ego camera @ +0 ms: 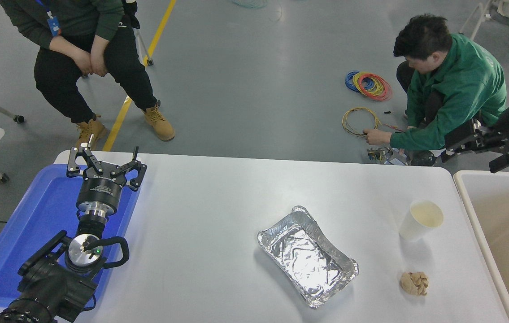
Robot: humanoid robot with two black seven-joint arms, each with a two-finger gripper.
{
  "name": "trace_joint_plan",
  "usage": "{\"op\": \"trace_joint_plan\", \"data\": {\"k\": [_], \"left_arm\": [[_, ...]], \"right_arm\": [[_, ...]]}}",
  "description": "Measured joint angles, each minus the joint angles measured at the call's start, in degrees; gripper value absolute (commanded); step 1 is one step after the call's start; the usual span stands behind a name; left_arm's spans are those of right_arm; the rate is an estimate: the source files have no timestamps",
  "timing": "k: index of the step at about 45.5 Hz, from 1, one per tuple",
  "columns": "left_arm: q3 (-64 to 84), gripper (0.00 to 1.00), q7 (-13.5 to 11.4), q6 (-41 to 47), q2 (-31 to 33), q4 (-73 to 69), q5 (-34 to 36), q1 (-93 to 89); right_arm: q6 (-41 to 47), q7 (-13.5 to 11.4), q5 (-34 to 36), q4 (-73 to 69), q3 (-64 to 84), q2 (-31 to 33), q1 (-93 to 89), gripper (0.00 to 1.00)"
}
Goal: Pick up paper cup place in dustbin
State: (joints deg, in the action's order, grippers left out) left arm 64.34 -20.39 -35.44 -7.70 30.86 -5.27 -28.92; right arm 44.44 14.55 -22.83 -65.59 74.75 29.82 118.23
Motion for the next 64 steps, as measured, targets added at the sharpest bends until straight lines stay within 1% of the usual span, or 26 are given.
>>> {"op": "trace_joint_plan", "data": {"k": [14, 26, 47, 58, 64], "left_arm": [[0.0, 1.0, 0.0, 0.0, 0.0, 0.0, 0.0, 0.0], [0.0, 1.0, 0.0, 0.0, 0.0, 0.0, 0.0, 0.0], [0.0, 1.0, 0.0, 0.0, 0.0, 0.0, 0.0, 0.0], [0.0, 1.0, 0.0, 0.0, 0.0, 0.0, 0.0, 0.0], [0.0, 1.0, 0.0, 0.0, 0.0, 0.0, 0.0, 0.0]], "right_arm": [[0.4, 0.0, 0.2, -1.2, 0.4, -4.9, 0.8, 1.0], [0.5, 0.0, 0.2, -3.9, 0.6, -6.5, 1.5, 1.0], [0.6, -0.1, 0.4, -3.6, 0.4, -6.4, -1.0, 1.0], [0.6, 0.0, 4.5, 2.3, -1.9, -4.4, -6.4, 1.0], [0.5, 0.0, 4.9, 6.3, -2.3, -3.9, -10.1, 1.0]]}}
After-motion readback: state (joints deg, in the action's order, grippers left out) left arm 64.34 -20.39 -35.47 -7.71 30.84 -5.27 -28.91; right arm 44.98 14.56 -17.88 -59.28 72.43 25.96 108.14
